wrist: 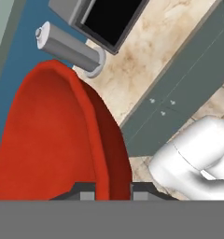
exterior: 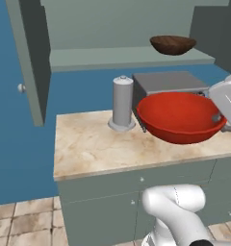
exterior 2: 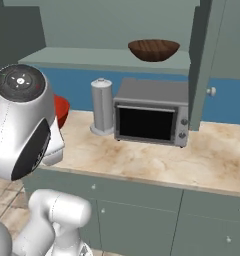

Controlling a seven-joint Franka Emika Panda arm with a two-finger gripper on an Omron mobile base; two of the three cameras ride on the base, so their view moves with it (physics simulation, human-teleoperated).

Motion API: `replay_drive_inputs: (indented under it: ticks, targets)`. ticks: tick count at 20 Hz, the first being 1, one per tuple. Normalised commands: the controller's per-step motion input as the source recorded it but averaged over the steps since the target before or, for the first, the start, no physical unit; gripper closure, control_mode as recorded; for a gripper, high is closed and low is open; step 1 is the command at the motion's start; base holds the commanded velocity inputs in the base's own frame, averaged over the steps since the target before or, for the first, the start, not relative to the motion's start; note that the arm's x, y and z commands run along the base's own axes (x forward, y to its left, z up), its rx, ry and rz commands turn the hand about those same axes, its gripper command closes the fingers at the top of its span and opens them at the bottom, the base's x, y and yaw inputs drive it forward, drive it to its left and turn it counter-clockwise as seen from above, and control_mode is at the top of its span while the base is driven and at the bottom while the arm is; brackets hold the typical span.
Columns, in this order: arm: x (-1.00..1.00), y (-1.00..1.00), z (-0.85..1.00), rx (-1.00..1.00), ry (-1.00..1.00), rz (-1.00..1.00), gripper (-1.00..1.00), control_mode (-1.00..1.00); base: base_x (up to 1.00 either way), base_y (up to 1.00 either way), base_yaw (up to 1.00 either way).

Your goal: Move the bowls from the cabinet to the plates on the dining table.

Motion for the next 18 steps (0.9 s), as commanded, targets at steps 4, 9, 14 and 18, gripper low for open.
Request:
replay_drive_inputs:
  ticks: [4,9,14,18]
  targets:
    - [0.0,0.0,0.0,0.0,0.0,0.0,1.0,1.0,-0.75,-0.02,0.0]
    - [0.0,0.0,0.0,0.0,0.0,0.0,1.0,1.0,-0.47,-0.01,0.0]
    - [0.0,0.0,0.0,0.0,0.0,0.0,1.0,1.0,-0.54,-0.37,0.0]
    - [0.0,0.0,0.0,0.0,0.0,0.0,1.0,1.0,-0.4,-0.67,-0.39]
